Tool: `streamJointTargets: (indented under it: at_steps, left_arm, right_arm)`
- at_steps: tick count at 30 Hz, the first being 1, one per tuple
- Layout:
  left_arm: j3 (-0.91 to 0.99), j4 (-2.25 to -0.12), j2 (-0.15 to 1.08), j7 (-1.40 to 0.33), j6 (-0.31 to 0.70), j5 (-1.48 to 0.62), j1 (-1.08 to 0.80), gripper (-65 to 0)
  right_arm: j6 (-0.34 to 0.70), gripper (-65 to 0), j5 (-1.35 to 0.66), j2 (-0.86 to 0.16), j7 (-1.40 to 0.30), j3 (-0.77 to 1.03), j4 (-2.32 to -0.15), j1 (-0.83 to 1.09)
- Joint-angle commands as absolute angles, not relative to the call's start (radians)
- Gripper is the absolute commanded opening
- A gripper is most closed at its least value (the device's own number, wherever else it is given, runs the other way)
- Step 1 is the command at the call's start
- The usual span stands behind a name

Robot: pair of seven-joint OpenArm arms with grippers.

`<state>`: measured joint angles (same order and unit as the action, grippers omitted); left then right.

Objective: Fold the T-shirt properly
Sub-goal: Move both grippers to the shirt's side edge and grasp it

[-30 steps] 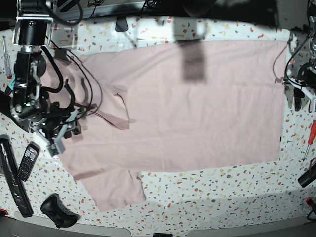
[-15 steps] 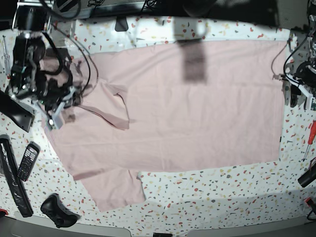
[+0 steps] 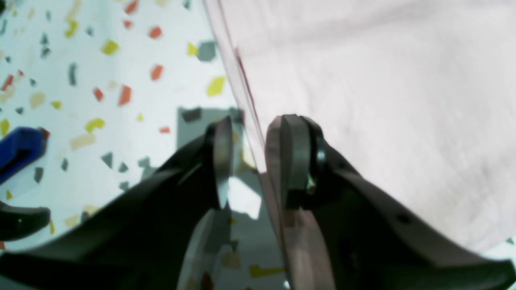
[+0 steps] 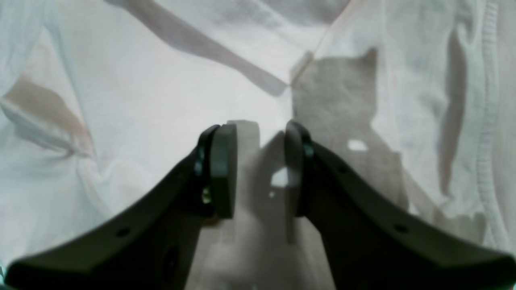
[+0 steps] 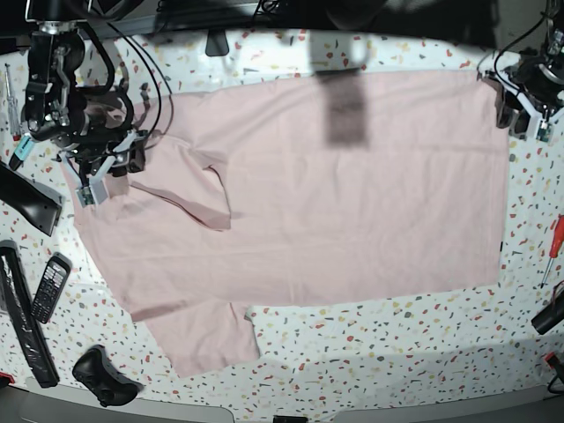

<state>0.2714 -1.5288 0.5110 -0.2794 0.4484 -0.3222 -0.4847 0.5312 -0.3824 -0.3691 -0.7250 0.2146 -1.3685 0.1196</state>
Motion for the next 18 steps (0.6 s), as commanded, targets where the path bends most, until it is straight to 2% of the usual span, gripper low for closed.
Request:
streamJointTargets:
  at_steps: [1,3,12,18]
  left_arm:
    - [0.28,-1.542,0.529,-0.273,0.466,-0.324,-0.497,-45.9]
    - [0.28,-1.542,0.53,-0.273,0.473,-0.324,-0.517,-45.9]
    - [0.28,-1.542,0.535,-0.268,0.514,-0.315,-0.576,-45.9]
    - [0.28,-1.542,0.575,-0.266,0.513,-0.316,-0.576,-45.9]
  right_arm:
    - [0.547,-46.0,-0.371,-0.379,-0.764,0.216,-1.374,0.134]
    - [0.577,-46.0,-0.371,-0.379,-0.764,0.216,-1.374,0.156]
    - [0.575,-46.0,-0.371,-0.379,-0.764,0.224,-1.466,0.299]
    - [0.572,-46.0,-0.371,-0.35,-0.768,0.323,-1.582,0.415]
